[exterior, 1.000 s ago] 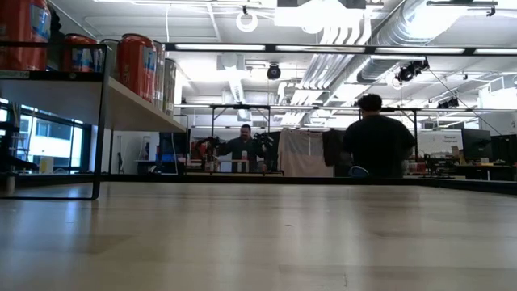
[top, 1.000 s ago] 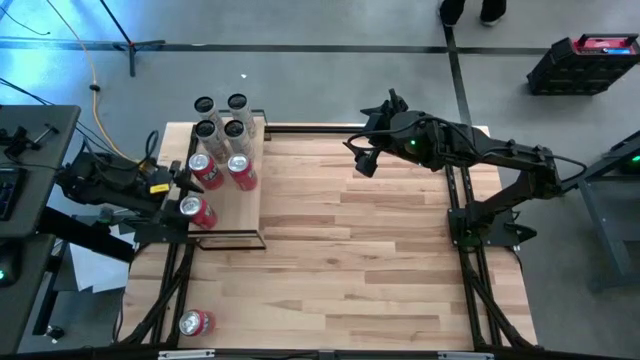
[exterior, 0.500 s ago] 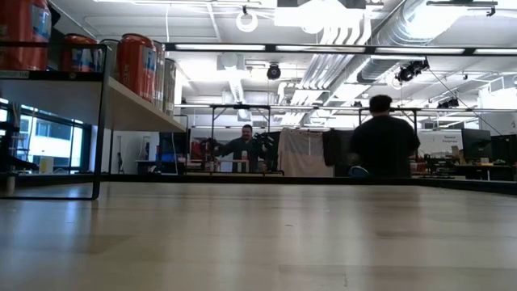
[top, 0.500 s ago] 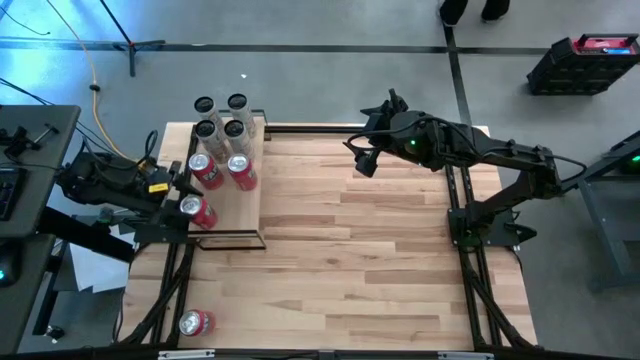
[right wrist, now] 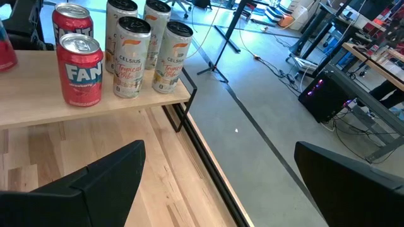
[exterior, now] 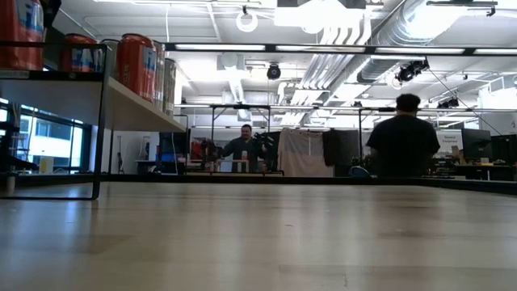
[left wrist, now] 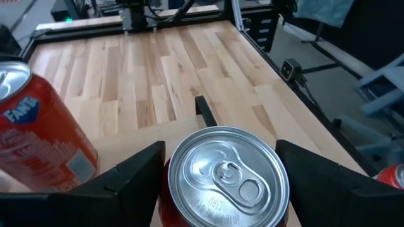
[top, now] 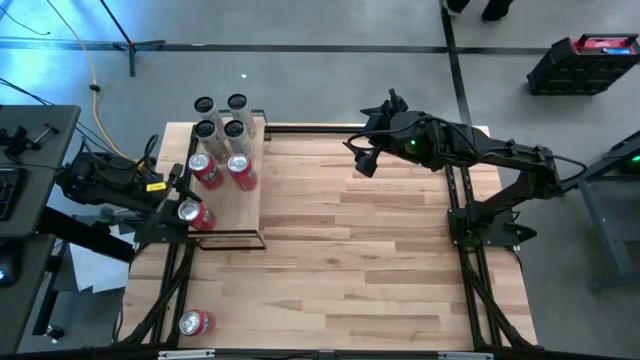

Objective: Place canned beverage on shelf
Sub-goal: Put the top red soda can on the shelf

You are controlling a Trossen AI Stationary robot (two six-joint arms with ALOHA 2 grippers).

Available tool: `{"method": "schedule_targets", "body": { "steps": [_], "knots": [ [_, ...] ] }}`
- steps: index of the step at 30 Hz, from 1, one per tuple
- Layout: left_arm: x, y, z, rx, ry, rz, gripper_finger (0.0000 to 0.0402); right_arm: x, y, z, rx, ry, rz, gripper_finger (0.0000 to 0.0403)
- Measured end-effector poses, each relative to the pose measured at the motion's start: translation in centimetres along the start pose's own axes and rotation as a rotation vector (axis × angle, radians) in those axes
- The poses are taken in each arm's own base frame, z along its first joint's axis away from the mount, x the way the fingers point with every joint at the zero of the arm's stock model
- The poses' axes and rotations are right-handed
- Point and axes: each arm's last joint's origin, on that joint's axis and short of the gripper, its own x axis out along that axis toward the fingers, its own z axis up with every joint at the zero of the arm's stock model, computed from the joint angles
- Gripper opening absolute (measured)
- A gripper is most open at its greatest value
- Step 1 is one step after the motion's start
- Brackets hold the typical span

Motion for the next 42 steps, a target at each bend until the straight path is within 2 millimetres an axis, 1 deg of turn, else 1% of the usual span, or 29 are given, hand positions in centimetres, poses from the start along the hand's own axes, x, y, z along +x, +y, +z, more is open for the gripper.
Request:
{"method": "schedule_targets", "body": {
  "steps": [7,15,24,30,39,42],
  "knots": [
    [0.2,-0.1,0.2,0.02,-0.002,-0.041,0.0276,0.0,0.0,0.0,0.0,0.0,0.0,0.0392],
    [0.0,-0.1,0.2,-0.001,-0.003,-0.025,0.0276,0.0,0.0,0.0,0.0,0.0,0.0,0.0392],
    [0.0,0.0,0.5,-0.022,-0.018,-0.007,0.0305,0.0,0.0,0.0,0.0,0.0,0.0,0.0392],
    [0.0,0.0,0.5,-0.022,-0.02,0.0,0.0311,0.0,0.0,0.0,0.0,0.0,0.0,0.0392],
    [-0.1,0.1,1.2,-0.029,-0.093,0.012,0.0312,0.0,0.0,0.0,0.0,0.0,0.0,0.0392],
    [-0.8,0.1,1.7,-0.035,-0.121,0.013,0.0312,0.0,0.0,0.0,0.0,0.0,0.0,0.0392]
  ]
}}
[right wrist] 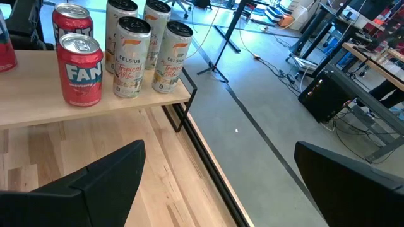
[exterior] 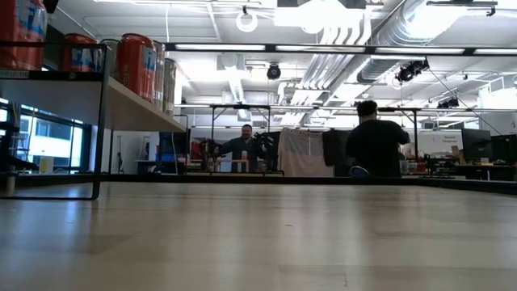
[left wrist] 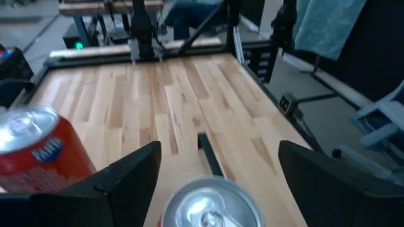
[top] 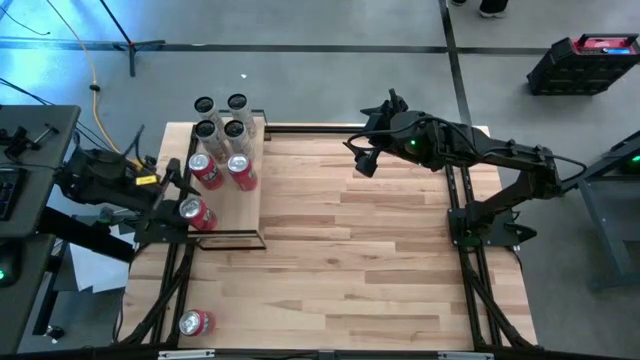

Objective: Place canned beverage on shelf
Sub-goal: Put the top red soda can on the shelf

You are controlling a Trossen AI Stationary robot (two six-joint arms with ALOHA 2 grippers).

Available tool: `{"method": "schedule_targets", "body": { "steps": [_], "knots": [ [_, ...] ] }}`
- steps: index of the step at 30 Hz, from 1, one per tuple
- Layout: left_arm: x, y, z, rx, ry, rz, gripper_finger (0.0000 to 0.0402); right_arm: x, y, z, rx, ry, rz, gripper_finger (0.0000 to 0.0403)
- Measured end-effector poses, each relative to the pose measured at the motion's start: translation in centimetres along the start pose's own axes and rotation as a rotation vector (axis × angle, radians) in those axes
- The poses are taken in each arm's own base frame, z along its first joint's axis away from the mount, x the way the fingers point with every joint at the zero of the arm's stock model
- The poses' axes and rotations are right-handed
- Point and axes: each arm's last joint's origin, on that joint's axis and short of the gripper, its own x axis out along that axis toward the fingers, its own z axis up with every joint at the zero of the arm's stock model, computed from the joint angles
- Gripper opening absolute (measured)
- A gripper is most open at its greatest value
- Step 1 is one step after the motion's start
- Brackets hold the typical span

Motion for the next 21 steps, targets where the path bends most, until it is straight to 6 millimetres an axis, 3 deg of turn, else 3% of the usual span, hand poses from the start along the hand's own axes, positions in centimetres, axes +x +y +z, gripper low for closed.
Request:
{"method": "schedule_targets", "body": {
  "steps": [5,10,15,21],
  "knots": [
    [-2.6,0.0,1.0,-0.016,-0.037,0.022,0.0312,0.0,0.0,0.0,0.0,0.0,0.0,0.0392],
    [-5.5,0.1,0.5,-0.066,0.048,0.052,0.03,0.0,0.0,0.0,0.0,0.0,0.0,0.0392],
    [-7.0,0.2,-1.0,-0.119,0.081,0.104,0.024,0.0,0.0,0.0,0.0,0.0,0.0,0.0392],
    [-6.6,0.1,-2.9,-0.19,0.091,0.081,0.0148,0.0,0.0,0.0,0.0,0.0,0.0,0.0392]
  ]
}}
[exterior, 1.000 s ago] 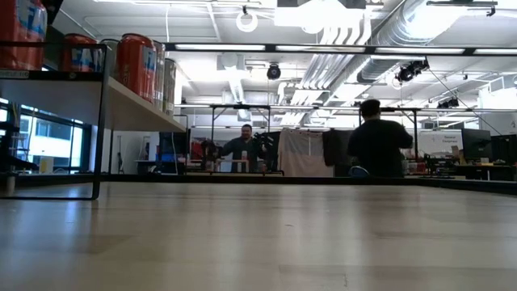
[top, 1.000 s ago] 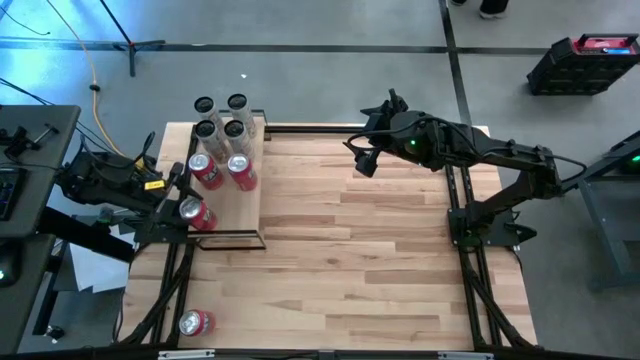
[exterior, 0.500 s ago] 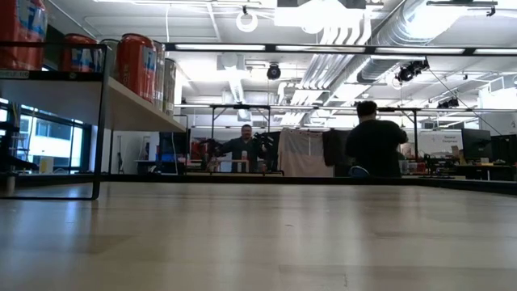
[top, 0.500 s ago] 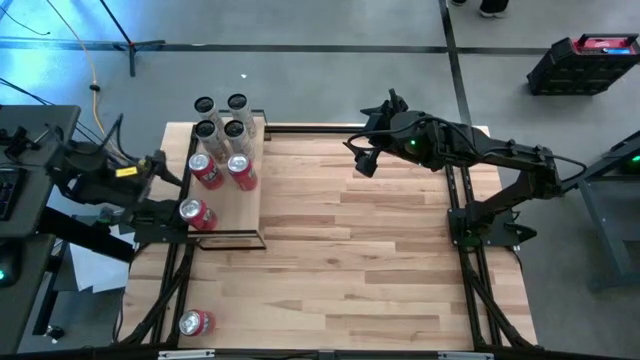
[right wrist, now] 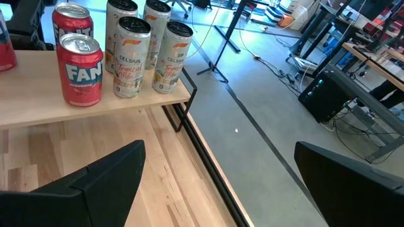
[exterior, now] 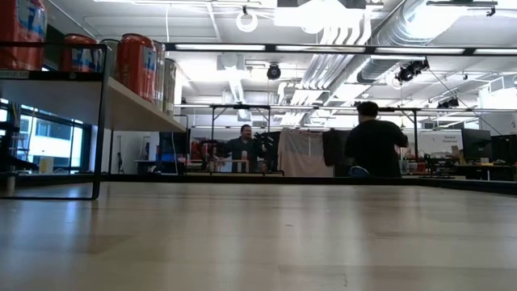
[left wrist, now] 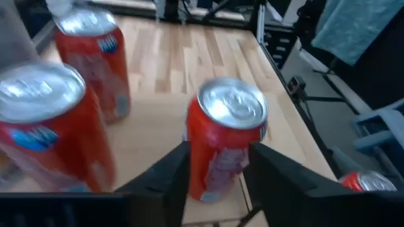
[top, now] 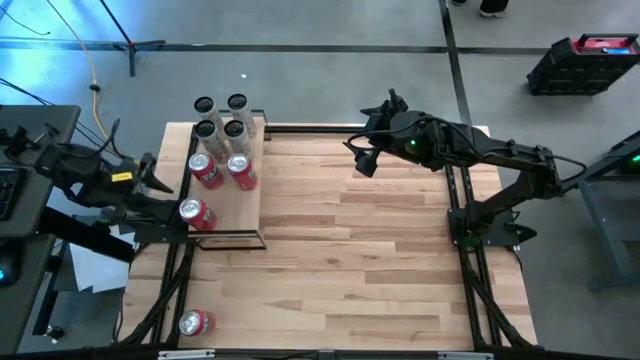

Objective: Place canned beverage on shelf
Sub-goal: Put the top red soda can on the shelf

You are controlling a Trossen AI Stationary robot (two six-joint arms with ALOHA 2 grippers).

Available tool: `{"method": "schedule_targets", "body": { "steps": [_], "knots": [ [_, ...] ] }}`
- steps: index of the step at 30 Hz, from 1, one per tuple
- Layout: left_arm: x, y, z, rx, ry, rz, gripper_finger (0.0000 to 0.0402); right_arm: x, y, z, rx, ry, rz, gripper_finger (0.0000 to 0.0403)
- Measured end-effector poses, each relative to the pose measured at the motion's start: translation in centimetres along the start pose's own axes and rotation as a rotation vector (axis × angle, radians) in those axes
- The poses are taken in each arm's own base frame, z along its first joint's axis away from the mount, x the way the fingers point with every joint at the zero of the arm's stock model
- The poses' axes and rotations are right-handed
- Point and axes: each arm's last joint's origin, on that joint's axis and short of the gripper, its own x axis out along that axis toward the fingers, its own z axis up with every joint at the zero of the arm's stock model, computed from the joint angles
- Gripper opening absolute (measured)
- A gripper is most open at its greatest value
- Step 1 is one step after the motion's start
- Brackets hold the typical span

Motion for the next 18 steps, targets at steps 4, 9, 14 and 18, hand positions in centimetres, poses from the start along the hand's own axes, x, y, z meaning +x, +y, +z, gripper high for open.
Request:
{"method": "schedule_targets", "body": {
  "steps": [4,9,14,18],
  "knots": [
    [1.2,0.0,-1.1,-0.02,0.051,-0.048,0.0085,0.0,0.0,0.0,0.0,0.0,0.0,0.0392],
    [2.8,-0.2,-2.0,0.009,0.125,-0.115,0.001,0.0,0.0,0.0,0.0,0.0,0.0,0.0392],
    [3.7,-0.2,-2.4,0.031,0.16,-0.114,0.0013,0.0,0.0,0.0,0.0,0.0,0.0,0.0392],
    [4.3,-0.2,-2.3,0.031,0.15,-0.119,0.0002,0.0,0.0,0.0,0.0,0.0,0.0,0.0392]
  ]
}}
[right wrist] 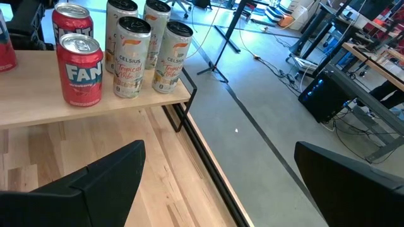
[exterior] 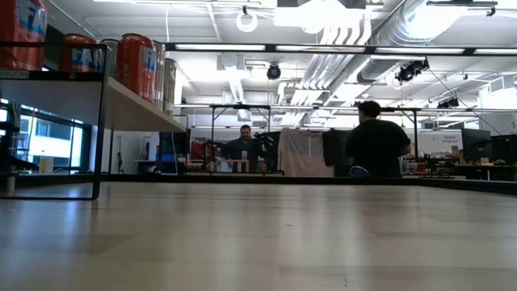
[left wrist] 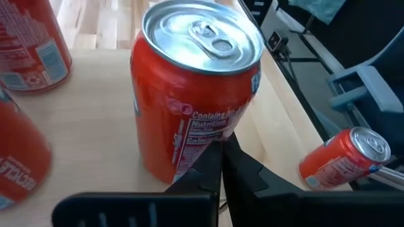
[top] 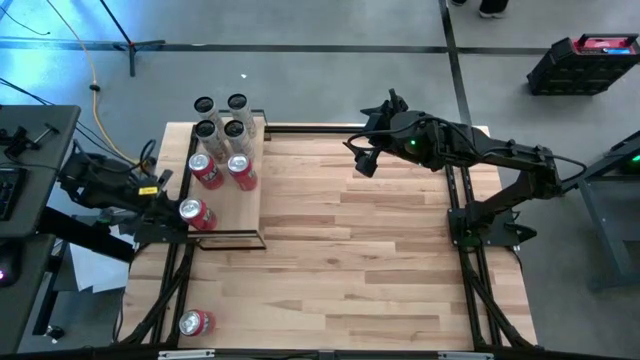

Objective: Place canned beverage on shelf
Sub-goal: Put the top red soda can on the shelf

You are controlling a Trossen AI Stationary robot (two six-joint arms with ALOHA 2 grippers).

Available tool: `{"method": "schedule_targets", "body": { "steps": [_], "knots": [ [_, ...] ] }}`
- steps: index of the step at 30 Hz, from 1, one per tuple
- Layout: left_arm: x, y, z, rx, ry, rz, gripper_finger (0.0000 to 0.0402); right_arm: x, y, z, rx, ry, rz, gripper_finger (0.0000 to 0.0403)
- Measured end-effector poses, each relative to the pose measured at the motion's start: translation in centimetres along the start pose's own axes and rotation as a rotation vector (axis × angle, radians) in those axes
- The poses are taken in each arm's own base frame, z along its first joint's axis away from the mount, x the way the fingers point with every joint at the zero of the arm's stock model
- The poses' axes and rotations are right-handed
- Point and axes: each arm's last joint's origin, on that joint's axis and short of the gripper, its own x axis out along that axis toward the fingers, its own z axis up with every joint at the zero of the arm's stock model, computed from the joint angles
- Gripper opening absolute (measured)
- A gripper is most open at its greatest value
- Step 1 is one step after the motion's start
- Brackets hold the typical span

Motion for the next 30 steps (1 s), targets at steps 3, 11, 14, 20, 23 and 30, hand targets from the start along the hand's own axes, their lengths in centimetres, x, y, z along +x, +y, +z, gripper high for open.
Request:
{"method": "schedule_targets", "body": {
  "steps": [3,11,14,20,23,30],
  "knots": [
    [0.3,0.0,-0.1,0.0,0.009,0.004,0.0003,0.0,0.0,0.0,0.0,0.0,0.0,0.0392],
    [0.3,0.3,0.0,-0.024,-0.012,0.102,0.0001,0.0,0.0,0.0,0.0,0.0,0.0,0.0392],
    [0.3,0.4,0.0,-0.026,-0.017,0.129,0.0001,0.0,0.0,0.0,0.0,0.0,0.0,0.0392],
    [-0.4,0.4,0.0,-0.036,-0.02,0.132,0.0001,0.0,0.0,0.0,0.0,0.0,0.0,0.0392],
    [-1.9,0.1,0.2,-0.051,-0.062,0.106,0.0001,0.0,0.0,0.0,0.0,0.0,0.0,0.0392],
    [-4.5,-0.6,2.3,-0.028,-0.241,0.003,0.0,0.0,0.0,0.0,0.0,0.0,0.0,0.0392]
  ]
}}
